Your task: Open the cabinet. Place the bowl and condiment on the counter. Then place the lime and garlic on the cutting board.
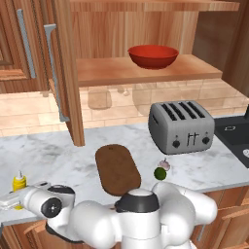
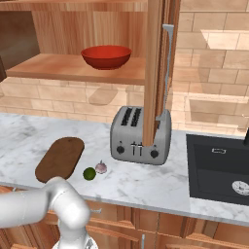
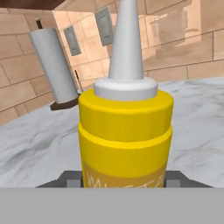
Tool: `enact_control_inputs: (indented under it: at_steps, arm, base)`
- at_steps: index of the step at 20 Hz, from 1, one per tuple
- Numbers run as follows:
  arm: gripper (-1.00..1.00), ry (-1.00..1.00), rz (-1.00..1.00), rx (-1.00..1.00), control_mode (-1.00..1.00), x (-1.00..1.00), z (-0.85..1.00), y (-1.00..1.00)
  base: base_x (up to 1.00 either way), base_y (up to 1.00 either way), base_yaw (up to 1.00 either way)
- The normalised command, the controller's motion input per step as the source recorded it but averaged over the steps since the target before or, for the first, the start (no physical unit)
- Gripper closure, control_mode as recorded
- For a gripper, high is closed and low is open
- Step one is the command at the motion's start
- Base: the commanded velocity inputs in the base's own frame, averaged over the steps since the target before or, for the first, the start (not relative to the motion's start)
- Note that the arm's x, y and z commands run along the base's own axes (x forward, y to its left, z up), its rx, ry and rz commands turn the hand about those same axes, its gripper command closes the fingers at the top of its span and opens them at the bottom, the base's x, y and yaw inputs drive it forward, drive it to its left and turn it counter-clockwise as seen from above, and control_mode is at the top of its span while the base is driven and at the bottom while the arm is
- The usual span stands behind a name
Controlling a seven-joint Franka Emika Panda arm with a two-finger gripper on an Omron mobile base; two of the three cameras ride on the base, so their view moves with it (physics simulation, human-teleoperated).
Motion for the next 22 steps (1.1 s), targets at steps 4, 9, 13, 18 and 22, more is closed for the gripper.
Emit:
enact_control_inputs:
  at_steps: [4,9,13,18,22]
  arm:
    - [1.0,0.0,0.01,0.0,-1.0,0.03,-0.06,0.16]
    - [1.0,0.0,0.0,0.0,-1.0,0.04,-0.07,0.15]
    - [1.0,0.0,0.0,0.0,-1.0,0.01,-0.23,0.08]
    - [1.0,0.0,0.01,0.0,-1.0,0.01,-0.31,0.02]
    - [1.0,0.0,0.01,0.0,-1.0,0.01,-0.32,0.0]
  base:
    - [0.0,0.0,0.0]
    - [0.0,0.0,0.0]
    - [0.0,0.0,0.0]
    - [0.0,0.0,0.0]
    - [0.0,0.0,0.0]
